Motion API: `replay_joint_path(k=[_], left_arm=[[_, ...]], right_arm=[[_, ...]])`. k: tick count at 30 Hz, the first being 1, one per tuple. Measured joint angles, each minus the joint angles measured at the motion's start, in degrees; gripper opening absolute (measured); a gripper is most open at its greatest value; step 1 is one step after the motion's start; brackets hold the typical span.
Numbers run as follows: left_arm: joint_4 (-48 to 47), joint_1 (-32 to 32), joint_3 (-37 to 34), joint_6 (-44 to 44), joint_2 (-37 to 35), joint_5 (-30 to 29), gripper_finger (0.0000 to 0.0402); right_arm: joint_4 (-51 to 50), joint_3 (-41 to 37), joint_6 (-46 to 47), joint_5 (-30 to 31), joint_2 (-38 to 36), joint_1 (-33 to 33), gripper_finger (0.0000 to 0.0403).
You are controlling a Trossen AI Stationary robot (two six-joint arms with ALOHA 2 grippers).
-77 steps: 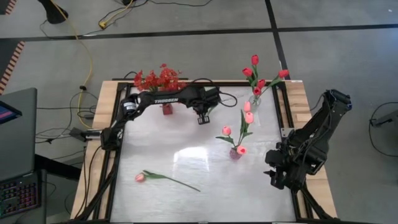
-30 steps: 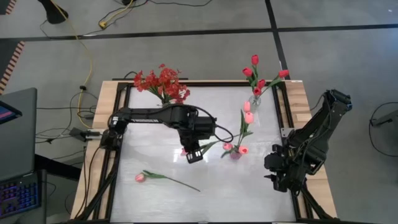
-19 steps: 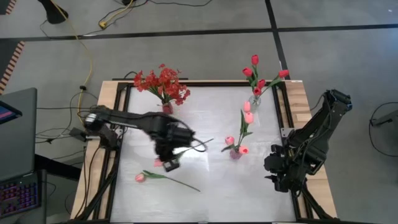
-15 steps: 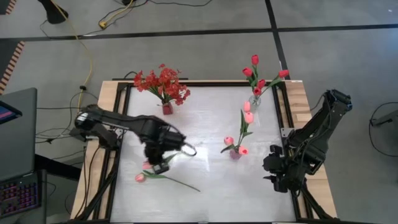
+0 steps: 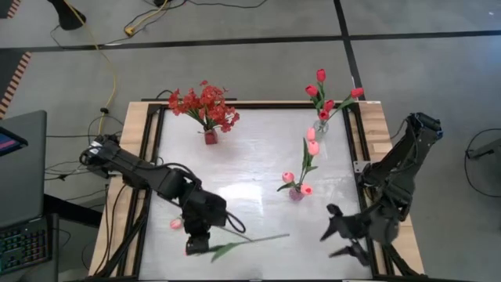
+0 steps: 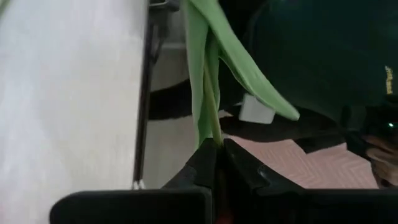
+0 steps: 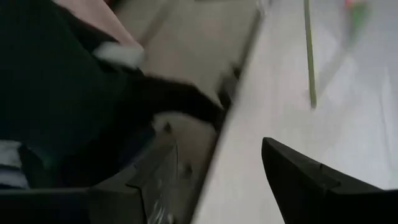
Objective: Sort flowers into vase by color
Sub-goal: Put the pink tulip into the purple flower vase
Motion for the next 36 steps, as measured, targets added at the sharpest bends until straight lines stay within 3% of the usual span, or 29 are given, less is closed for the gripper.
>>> replay_joint_path(k=[6,8,15,22,28,32,36], left_arm=[[2.83,-0.83,-0.01,-1.41,0.00,-3.87,0.0002],[2.84,-0.83,-0.01,-2.01,0.00,-4.91,0.0002],[3.05,-0.83,-0.01,-2.01,0.00,-8.27,0.0002],[3.03,-0.86,-0.01,-0.23,0.02,-9.64,0.0002],[3.15,-0.74,0.05,2.23,0.96,-10.46,0.0002],[3.82,-0.60,0.07,3.04,2.85,-9.48,0.0002],[4.33,-0.55,0.03,6.73,4.90,-9.09,0.0002]], right_arm=[[14.71,0.05,-13.32,9.02,0.00,5.53,0.0260],[15.11,1.17,-14.81,11.72,0.02,6.07,0.0260],[4.55,8.04,-13.41,14.25,4.41,2.71,0.0260],[-11.03,21.63,-17.21,14.59,19.47,-1.34,0.0260],[-20.02,32.65,-17.74,21.43,30.69,-4.11,0.0260],[-22.26,37.45,-17.74,24.53,35.52,-6.14,0.0260],[-22.25,39.97,-17.41,23.31,38.66,-8.22,0.0260]])
